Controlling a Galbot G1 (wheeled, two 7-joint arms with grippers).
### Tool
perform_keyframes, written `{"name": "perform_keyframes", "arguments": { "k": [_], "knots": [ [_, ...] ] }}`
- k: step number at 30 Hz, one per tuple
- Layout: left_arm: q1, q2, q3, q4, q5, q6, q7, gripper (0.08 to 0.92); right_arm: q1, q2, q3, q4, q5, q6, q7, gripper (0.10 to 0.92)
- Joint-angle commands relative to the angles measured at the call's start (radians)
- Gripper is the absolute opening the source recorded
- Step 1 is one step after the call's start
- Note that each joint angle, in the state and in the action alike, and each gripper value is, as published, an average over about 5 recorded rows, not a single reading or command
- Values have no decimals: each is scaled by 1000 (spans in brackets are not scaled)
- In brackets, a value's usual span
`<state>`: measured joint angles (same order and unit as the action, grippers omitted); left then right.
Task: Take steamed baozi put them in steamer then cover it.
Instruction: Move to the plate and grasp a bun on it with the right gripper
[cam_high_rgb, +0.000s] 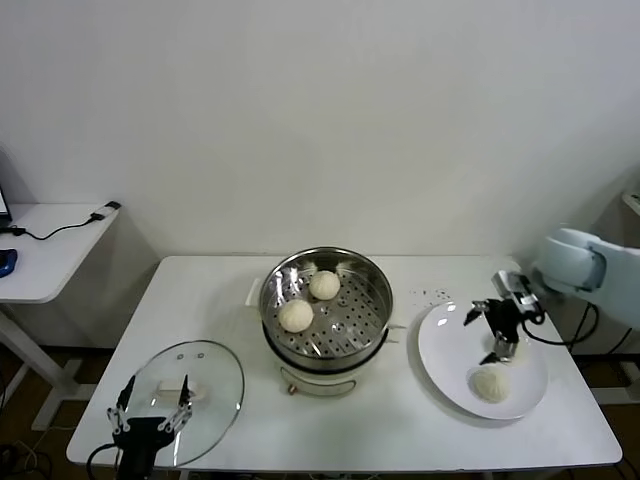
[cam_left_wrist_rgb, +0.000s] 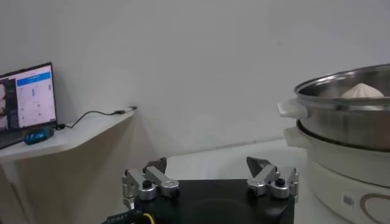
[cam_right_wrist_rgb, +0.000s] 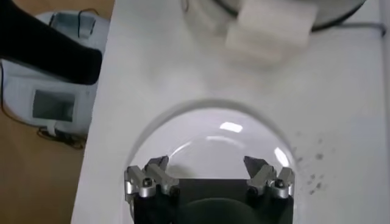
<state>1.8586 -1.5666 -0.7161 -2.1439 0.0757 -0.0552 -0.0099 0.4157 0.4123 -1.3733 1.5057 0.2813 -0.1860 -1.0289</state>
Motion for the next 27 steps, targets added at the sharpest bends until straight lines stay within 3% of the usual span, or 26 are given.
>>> {"name": "perform_keyframes", "arguments": {
  "k": [1, 23, 27],
  "knots": [
    [10, -2, 1, 0, 12, -5, 0, 823, -349, -69, 244, -62, -179, 15, 10, 823],
    [7, -10, -5, 22, 11, -6, -3, 823, -361, 81, 251, -164, -188, 13, 13, 822],
    [7, -11, -6, 25, 11, -6, -3, 823, -361, 85, 247, -166, -186, 13, 9, 792]
  ]
}}
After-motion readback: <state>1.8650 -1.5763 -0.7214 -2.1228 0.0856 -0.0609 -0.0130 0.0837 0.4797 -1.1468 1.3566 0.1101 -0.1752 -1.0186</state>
